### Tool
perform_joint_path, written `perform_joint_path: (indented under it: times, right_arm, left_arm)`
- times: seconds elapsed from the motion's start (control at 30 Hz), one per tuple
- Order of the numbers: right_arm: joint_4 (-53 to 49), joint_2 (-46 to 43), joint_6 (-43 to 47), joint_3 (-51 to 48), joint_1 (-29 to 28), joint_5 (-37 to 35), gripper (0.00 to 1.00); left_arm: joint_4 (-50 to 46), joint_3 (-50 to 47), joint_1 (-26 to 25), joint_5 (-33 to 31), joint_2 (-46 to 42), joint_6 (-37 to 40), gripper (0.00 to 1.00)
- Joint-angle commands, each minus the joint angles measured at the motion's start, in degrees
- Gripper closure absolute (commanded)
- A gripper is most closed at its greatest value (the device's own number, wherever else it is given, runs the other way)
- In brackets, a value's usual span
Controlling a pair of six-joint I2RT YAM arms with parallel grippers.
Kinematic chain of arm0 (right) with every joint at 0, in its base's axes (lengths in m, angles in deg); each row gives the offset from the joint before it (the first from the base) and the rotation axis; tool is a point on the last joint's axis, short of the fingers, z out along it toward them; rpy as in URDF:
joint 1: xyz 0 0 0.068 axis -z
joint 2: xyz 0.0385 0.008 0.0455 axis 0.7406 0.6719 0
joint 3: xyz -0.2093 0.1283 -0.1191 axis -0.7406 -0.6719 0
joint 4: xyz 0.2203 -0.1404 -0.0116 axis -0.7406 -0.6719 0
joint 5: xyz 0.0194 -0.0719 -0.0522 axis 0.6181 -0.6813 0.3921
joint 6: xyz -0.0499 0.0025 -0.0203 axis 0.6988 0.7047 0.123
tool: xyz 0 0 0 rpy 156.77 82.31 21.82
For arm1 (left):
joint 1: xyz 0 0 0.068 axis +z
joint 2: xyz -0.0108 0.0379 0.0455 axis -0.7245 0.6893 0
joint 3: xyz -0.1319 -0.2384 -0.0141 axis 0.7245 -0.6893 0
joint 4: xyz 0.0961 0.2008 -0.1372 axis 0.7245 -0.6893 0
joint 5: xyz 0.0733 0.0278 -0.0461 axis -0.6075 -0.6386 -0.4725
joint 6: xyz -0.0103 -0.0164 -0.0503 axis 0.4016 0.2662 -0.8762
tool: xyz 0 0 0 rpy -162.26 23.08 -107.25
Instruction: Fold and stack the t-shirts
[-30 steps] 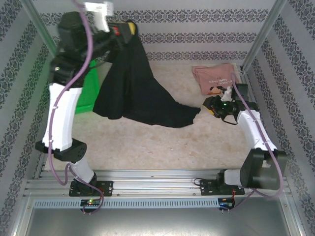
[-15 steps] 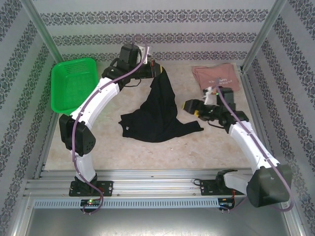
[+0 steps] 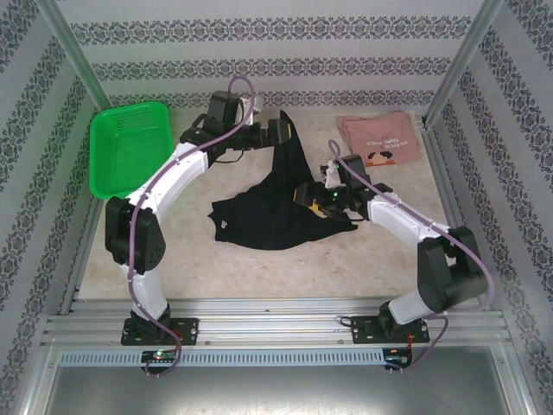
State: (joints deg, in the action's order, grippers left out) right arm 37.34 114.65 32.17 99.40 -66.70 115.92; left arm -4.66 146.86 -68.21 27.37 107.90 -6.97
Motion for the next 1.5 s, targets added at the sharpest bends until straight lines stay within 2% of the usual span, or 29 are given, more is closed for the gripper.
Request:
perform_joint_path:
  times: [0.0, 0.1, 0.23, 0.37, 0.53, 0.73, 0.8, 0.87, 1.0, 1.17, 1.3, 1.33, 1.47]
  right_arm:
    - [0.8, 4.3, 1.7, 6.3, 0.5, -1.6, 0.32]
    - [-2.9, 10.4, 3.5, 13.0, 0.8, -1.7, 0.33]
    - [-6.3, 18.2, 3.5, 21.4, 1.6, -1.9, 0.35]
    - [-10.2, 23.2, 3.5, 27.1, 2.4, -3.2, 0.36]
    - [-10.5, 24.5, 2.9, 26.7, 2.6, -4.4, 0.36]
    - [-8.4, 23.5, 2.4, 22.8, 1.9, -3.8, 0.37]
    - [-7.6, 22.8, 2.2, 20.9, 1.3, -3.6, 0.37]
    - [-6.8, 21.7, 1.7, 18.4, 0.9, -3.9, 0.37]
    - [-5.1, 19.9, 1.1, 13.0, -0.5, -4.2, 0.39]
    - [-5.4, 18.7, -0.2, 9.2, -1.6, -5.1, 0.44]
    - [-6.4, 17.0, -0.2, 6.3, -2.1, -6.5, 0.47]
    - [-6.4, 16.7, -0.6, 5.6, -2.1, -6.5, 0.48]
    - [-6.0, 14.8, -1.7, 3.4, -3.0, -5.9, 0.48]
  left_arm:
    - [-6.8, -6.1, -1.2, -4.8, -9.3, -0.9, 0.0]
    - [-11.8, -13.8, -4.0, -8.4, -14.0, -1.6, 0.01]
    - [-10.5, -21.9, -9.7, -11.3, -15.1, -5.3, 0.05]
    - [-12.7, -18.1, -13.3, -16.0, -8.5, -4.9, 0.11]
    - [-20.1, -11.6, -14.3, -22.8, 1.7, -3.6, 0.23]
    - [-20.1, -16.3, -11.9, -27.0, 2.9, -3.8, 0.62]
    - [-21.0, -18.1, -9.8, -28.9, 1.4, -3.3, 0.88]
    - [-21.6, -19.9, -7.6, -30.3, -1.2, -2.5, 0.96]
    - [-21.5, -23.3, -3.5, -29.0, -6.7, 0.2, 0.94]
    - [-22.8, -25.9, 2.1, -28.5, -9.4, 2.9, 0.94]
    - [-24.1, -24.6, 3.8, -28.8, -9.6, 5.1, 0.9]
    - [-24.7, -24.0, 3.9, -28.8, -9.1, 5.6, 0.84]
    - [-26.5, -20.8, 3.6, -27.9, -9.9, 4.2, 0.46]
